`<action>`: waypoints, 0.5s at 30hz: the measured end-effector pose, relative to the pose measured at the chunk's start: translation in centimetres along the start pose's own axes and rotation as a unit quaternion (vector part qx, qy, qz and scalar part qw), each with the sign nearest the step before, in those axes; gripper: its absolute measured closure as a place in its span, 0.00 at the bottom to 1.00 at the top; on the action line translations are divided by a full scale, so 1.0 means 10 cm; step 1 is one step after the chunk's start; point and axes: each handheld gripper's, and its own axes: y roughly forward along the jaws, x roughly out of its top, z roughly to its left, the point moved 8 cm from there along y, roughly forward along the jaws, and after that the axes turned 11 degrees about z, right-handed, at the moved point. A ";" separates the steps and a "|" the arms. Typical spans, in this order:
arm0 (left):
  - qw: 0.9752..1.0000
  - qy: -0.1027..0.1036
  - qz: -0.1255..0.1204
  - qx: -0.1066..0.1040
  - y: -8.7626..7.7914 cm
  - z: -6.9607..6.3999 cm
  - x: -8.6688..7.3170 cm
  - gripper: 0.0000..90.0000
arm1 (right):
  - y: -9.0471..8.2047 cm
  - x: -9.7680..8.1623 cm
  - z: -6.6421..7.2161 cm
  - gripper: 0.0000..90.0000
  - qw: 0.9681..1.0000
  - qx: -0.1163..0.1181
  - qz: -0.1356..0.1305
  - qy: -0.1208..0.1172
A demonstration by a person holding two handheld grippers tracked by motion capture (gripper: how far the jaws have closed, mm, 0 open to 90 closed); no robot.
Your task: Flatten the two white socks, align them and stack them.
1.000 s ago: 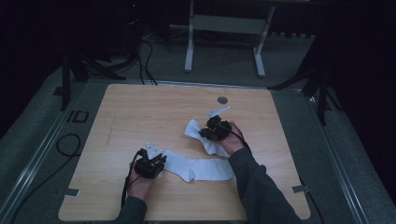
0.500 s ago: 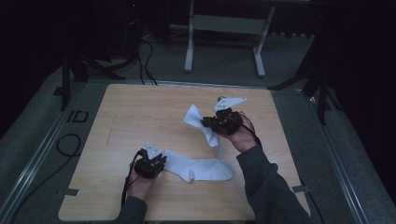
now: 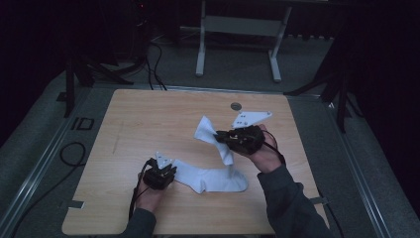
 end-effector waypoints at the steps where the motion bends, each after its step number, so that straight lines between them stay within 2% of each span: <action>1: 1.000 0.000 0.000 0.000 0.00 0.00 0.00 0.84 | -0.02 -0.03 0.02 0.93 1.000 0.001 -0.001 -0.003; 6: 1.000 0.000 0.001 0.001 0.00 0.00 0.00 0.84 | -0.13 -0.14 0.05 0.93 1.000 -0.001 0.002 -0.007; 12: 1.000 -0.003 0.002 0.000 0.00 -0.01 0.00 0.84 | -0.27 -0.17 0.13 0.93 1.000 0.010 -0.005 -0.012; 15: 1.000 -0.003 0.002 -0.001 0.00 -0.01 -0.01 0.84 | -0.22 -0.21 0.18 0.93 1.000 0.017 0.005 -0.013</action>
